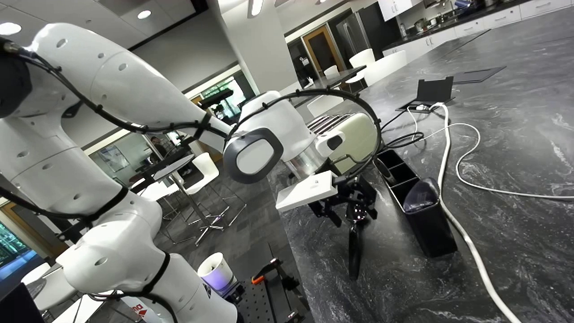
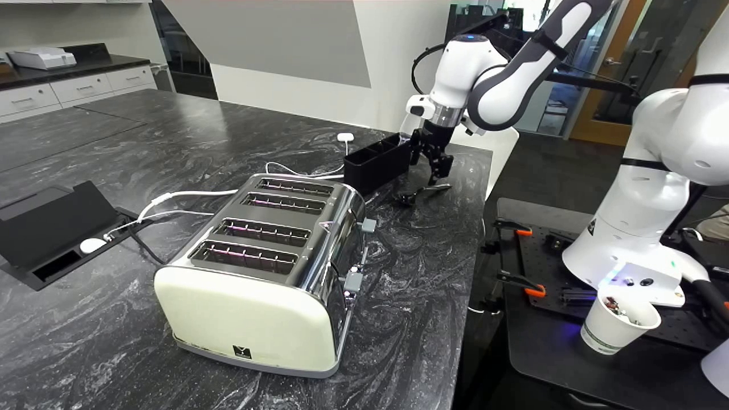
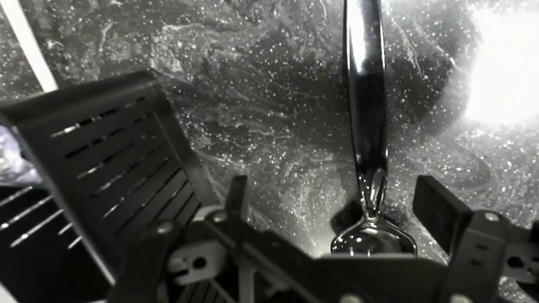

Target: Move the spoon to the left

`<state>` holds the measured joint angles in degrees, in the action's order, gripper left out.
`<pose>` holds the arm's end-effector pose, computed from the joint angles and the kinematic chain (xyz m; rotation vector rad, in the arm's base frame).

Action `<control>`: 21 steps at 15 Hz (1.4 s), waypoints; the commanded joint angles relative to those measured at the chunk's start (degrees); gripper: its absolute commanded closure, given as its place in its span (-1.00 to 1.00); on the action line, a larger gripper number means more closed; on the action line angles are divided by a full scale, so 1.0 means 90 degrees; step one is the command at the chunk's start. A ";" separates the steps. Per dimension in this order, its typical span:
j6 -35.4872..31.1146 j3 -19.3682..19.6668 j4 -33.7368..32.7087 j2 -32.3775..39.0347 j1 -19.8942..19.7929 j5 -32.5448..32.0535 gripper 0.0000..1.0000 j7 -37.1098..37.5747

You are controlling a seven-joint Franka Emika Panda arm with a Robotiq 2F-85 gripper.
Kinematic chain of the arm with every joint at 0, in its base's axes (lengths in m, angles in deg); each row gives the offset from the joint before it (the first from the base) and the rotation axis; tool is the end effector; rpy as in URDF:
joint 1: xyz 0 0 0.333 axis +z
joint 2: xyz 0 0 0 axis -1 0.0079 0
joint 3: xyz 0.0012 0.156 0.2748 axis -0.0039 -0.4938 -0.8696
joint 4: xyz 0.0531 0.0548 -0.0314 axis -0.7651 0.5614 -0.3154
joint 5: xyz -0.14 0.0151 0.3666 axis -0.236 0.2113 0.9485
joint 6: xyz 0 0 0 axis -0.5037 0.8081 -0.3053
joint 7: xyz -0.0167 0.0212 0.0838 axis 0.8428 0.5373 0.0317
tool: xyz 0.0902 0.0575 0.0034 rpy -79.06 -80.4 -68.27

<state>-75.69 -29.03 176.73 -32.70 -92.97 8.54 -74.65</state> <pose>0.4149 -0.0920 0.2641 2.7557 1.1298 0.1840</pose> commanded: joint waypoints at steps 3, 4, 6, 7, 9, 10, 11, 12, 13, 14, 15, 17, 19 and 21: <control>-0.0769 -0.0257 0.0211 0.0457 -0.0057 0.0679 -0.71 -0.0441; -0.0807 -0.0324 0.0211 0.0507 -0.0074 0.0740 -0.45 -0.0476; -0.0827 -0.0453 0.0195 0.0578 -0.0112 0.0901 -0.14 -0.0603; -0.0819 -0.0499 0.0187 0.0593 -0.0127 0.0931 0.01 -0.0621; -0.0794 -0.0578 0.0190 0.0594 -0.0153 0.1001 0.32 -0.0673; -0.0776 -0.0600 0.0197 0.0571 -0.0163 0.1017 0.45 -0.0691; -0.0768 -0.0609 0.0204 0.0552 -0.0170 0.1038 0.63 -0.0722; -0.0749 -0.0622 0.0218 0.0526 -0.0173 0.1066 0.76 -0.0746; -0.0715 -0.0636 0.0232 0.0494 -0.0173 0.1062 0.93 -0.0745; -0.0661 -0.0656 0.0255 0.0433 -0.0161 0.1026 0.99 -0.0732; -0.0611 -0.0669 0.0279 0.0363 -0.0141 0.0916 0.96 -0.0696; -0.0398 -0.0737 0.0284 0.0202 -0.0060 0.0637 0.91 -0.0652; -0.0148 -0.0913 0.0236 0.0077 0.0073 0.0481 0.91 -0.0826; 0.0183 -0.1126 0.0139 -0.0006 0.0275 0.0363 0.91 -0.0961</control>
<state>-78.92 -37.09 177.82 -29.16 -92.54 13.22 -81.01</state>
